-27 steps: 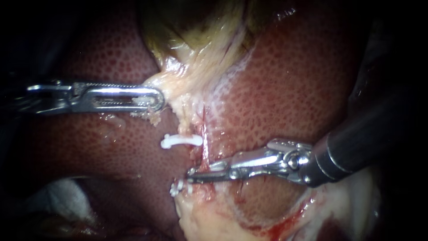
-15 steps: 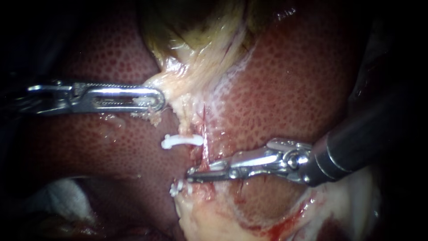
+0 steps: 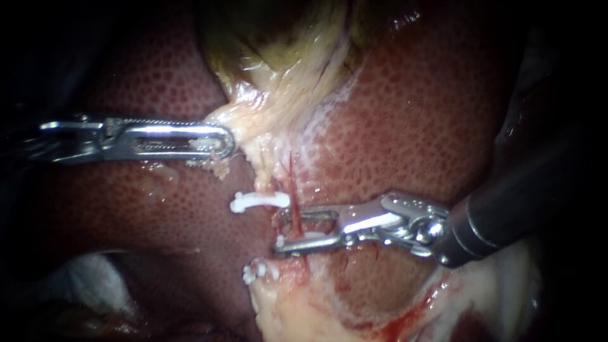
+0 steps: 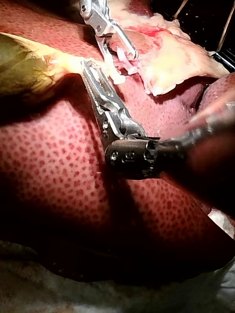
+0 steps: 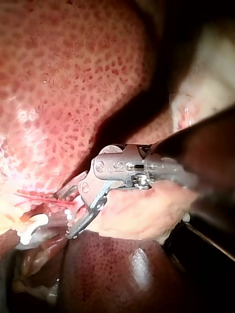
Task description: Going back first clip right tube
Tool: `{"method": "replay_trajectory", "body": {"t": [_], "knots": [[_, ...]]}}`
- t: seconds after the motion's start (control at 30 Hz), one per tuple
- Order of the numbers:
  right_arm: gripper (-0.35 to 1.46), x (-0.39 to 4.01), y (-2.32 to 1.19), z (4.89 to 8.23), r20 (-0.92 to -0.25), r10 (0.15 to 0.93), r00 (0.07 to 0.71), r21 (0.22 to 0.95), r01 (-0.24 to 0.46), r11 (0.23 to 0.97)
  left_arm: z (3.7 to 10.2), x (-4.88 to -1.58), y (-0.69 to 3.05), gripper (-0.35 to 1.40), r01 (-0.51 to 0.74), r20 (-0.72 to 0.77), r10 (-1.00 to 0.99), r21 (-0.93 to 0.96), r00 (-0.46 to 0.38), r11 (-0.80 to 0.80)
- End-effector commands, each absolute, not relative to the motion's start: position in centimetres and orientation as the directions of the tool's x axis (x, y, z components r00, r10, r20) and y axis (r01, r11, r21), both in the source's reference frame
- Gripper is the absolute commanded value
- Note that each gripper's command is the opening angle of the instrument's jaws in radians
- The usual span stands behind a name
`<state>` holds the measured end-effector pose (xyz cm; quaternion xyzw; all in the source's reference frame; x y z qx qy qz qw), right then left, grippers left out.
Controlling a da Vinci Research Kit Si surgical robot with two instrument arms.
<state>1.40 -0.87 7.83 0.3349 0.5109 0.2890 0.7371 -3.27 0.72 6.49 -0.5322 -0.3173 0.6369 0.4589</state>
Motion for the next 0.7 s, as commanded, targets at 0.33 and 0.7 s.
{"method": "replay_trajectory", "body": {"t": [0.33, 0.7], "knots": [[0.5, 0.78, -0.69, 7.43, -0.694, 0.636, 0.339, 0.679, 0.013, 0.734, 6.5, -3.27, 0.71, -0.35, -0.245, -0.387, 0.922, -0.892, -0.014, -0.379], [0.5, 0.49, -0.3, 6.55, -0.772, 0.544, 0.328, 0.597, 0.085, 0.798, 6.53, -3.28, 0.71, -0.35, -0.244, -0.388, 0.921, -0.892, -0.015, -0.38]]}}
